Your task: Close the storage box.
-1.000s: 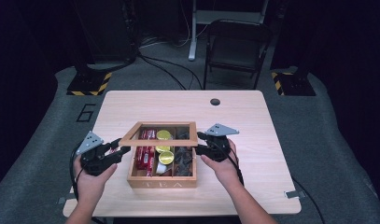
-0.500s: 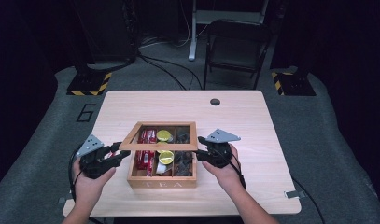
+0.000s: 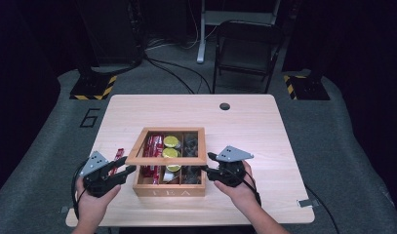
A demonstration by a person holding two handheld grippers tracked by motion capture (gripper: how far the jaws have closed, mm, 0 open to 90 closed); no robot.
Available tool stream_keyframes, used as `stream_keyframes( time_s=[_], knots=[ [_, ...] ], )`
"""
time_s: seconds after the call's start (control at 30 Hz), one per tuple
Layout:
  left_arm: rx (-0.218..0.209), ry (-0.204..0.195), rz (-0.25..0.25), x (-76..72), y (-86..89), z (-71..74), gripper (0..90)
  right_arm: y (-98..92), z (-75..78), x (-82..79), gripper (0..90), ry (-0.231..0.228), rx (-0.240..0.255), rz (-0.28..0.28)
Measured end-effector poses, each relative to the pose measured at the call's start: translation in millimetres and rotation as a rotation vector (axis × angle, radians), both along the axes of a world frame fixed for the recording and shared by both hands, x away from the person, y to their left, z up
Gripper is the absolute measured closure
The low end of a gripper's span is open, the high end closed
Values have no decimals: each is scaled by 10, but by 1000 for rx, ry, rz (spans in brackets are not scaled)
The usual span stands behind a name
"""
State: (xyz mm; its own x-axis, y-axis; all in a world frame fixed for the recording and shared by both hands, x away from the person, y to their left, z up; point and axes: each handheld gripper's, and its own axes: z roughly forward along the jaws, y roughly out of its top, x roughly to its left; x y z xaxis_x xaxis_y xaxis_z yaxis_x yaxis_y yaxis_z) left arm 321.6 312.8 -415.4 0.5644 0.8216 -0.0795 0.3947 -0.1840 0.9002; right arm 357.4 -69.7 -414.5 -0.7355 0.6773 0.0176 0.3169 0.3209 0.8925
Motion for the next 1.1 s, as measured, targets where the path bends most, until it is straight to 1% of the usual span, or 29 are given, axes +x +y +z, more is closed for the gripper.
stream_keyframes(
  time_s=[0.1, 0.13, 0.17, 0.3, 0.33, 0.4, 0.43, 0.47, 0.5, 0.53, 0.6, 0.63, 0.7, 0.77, 0.8, 0.83, 0.87, 0.93, 0.97, 1.03, 1.07, 1.1],
  knots=[
    [-4, 2, 4, -31, 10, -55, 552, -10, -46, -56, 509, 5, -3, 8],
    [-11, -3, 13, -40, 4, -75, 552, -10, -46, -56, 509, 5, -3, 8],
    [-5, -3, 11, -51, 9, -92, 552, -12, -54, -63, 507, 4, -6, 12],
    [-12, 2, 11, -83, 8, -173, 552, -12, -118, -111, 505, 6, -7, 18],
    [-12, 2, 11, -83, 8, -173, 552, -14, -130, -121, 503, 12, -4, 17],
    [2, 10, 3, -86, 8, -194, 552, -15, -149, -131, 498, 15, 0, 20],
    [4, 6, 6, -87, 1, -205, 552, -15, -166, -136, 491, 16, 3, 23],
    [17, 16, -2, -91, 6, -209, 552, -16, -177, -136, 486, 12, 3, 29],
    [21, 21, -5, -96, 6, -230, 552, -15, -200, -152, 480, 14, 5, 32],
    [17, 17, 1, -98, -1, -247, 552, -13, -211, -157, 479, 17, 5, 31],
    [17, 22, -4, -98, 0, -258, 550, -12, -221, -158, 479, 14, 4, 39],
    [20, 28, -5, -100, -3, -282, 550, -1, -240, -174, 479, 12, -6, 37],
    [24, 34, -6, -103, -3, -295, 550, 8, -251, -179, 479, 10, -9, 39],
    [18, 36, -1, -102, -9, -326, 550, 38, -274, -188, 468, -1, -30, 39],
    [18, 36, -1, -102, -9, -326, 550, 38, -274, -188, 468, -1, -30, 39],
    [23, 47, -9, -103, -1, -326, 550, 44, -281, -196, 466, 3, -36, 34],
    [21, 51, -13, -103, 1, -333, 550, 41, -289, -194, 466, 4, -38, 43],
    [20, 55, -8, -101, -3, -347, 547, 38, -316, -184, 466, 19, -35, 39],
    [27, 69, -15, -99, 2, -354, 543, 36, -327, -181, 466, 21, -35, 45],
    [32, 75, -19, -98, 6, -358, 539, 39, -337, -183, 467, 24, -36, 42],
    [32, 75, -15, -97, 5, -365, 533, 43, -350, -181, 469, 35, -37, 46],
    [32, 73, -15, -96, 1, -377, 533, 49, -360, -178, 470, 36, -36, 43]
  ],
)
